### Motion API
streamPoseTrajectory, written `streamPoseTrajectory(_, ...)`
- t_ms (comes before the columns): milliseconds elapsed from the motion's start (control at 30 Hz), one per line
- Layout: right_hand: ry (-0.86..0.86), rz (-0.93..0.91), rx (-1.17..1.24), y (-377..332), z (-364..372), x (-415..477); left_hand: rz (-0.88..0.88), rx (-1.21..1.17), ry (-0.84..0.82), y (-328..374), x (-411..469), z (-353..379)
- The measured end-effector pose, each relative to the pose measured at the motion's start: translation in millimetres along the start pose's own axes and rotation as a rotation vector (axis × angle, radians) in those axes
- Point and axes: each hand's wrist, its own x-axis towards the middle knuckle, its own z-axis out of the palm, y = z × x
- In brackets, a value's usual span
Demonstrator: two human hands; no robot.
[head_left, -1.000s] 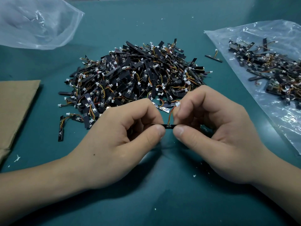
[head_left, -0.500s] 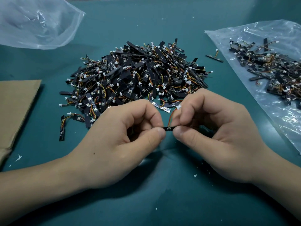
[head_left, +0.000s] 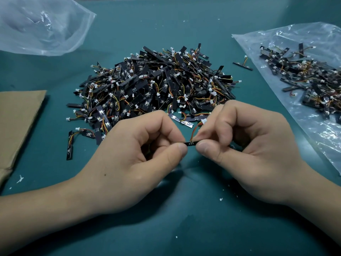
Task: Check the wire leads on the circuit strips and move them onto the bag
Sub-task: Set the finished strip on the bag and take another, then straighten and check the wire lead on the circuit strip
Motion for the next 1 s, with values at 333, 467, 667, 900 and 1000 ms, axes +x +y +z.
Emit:
streamPoseTrajectory(333, 0.054, 0.06, 0.067, -2.1, 1.1, 1.9, -0.021, -0.033, 0.063, -0.9, 0.1, 1.0)
streamPoseTrajectory(467, 0.044, 0.058, 0.09, -3.0, 1.9, 2.5, -0.018, -0.03, 0.039, -0.7, -0.1, 0.7)
streamPoseTrajectory(667, -0.043, 0.148, 0.01, 2.5, 1.5, 0.7, -0.033, -0.1, 0.078, -0.3, 2.1, -0.4)
streamPoseTrajectory(900, -0.324, 0.045, -0.207, 2.6, -4.4, 0.8, -0.02, -0.123, 0.055, -0.8, 2.0, -0.1)
streamPoseTrajectory(1000, -0.22, 0.083, 0.011, 6.1, -6.9, 1.1, -0.022, -0.186, 0.039, -0.8, 2.4, -1.3)
